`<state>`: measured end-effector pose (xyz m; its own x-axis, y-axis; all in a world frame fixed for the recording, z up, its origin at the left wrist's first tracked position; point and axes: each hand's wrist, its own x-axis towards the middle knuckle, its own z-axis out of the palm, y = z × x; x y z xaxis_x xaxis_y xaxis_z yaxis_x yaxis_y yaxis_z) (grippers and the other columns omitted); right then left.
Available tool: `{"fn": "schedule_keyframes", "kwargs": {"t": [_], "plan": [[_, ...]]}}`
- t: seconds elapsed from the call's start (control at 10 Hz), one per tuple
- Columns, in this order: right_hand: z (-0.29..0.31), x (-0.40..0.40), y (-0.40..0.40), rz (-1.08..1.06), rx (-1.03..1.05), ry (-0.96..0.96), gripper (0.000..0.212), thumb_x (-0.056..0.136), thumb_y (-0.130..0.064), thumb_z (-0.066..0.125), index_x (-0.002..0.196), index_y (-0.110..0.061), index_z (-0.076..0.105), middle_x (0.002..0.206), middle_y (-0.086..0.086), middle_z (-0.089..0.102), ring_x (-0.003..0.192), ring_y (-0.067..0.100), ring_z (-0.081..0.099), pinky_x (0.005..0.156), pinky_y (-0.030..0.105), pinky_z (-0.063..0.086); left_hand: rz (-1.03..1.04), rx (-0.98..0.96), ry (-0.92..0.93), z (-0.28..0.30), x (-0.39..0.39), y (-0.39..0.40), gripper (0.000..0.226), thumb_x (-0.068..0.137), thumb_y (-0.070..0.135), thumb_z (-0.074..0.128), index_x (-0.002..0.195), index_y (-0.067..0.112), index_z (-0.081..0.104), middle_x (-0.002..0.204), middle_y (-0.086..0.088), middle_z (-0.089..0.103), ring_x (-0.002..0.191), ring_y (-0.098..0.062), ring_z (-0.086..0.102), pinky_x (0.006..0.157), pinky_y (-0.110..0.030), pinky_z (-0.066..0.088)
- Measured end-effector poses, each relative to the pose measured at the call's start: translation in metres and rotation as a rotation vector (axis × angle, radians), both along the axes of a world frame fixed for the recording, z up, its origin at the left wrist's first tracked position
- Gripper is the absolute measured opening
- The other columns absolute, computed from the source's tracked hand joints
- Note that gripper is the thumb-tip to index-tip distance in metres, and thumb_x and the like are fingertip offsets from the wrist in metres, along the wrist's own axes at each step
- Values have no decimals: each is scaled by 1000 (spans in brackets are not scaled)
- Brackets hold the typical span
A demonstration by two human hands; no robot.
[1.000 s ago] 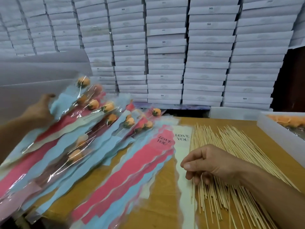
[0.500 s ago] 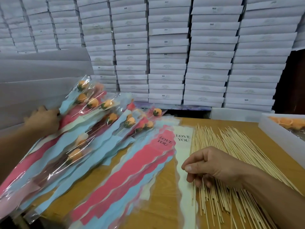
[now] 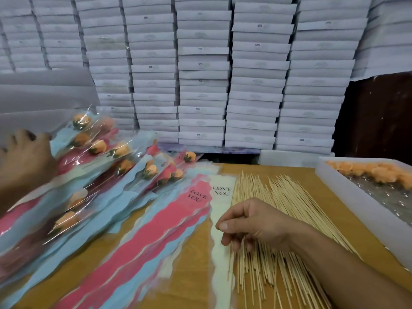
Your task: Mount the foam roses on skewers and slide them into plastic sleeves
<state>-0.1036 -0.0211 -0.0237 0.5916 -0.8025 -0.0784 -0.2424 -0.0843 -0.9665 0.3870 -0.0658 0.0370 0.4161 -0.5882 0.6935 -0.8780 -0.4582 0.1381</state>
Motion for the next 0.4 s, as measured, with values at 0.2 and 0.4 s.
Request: {"fn": "schedule_keyframes", "kwargs": {"t": [0.2,0.4], "plan": [[12,-8,0,64,-54,4,4,87,-22,75,84,-21,78,80,10,75,61,16,67,49,22,47,-701,-157,204,9,-200,25,28,89,1,52,113,15,56,106,-8,56,91,-25,54,76,-39,44],[13,-16,0,187,-28,56,11,85,-10,68,84,-16,78,74,6,75,58,11,67,48,18,46,-962,198,645,-38,-359,27,9,91,13,54,91,18,62,82,1,67,77,-20,64,72,-37,53]]}}
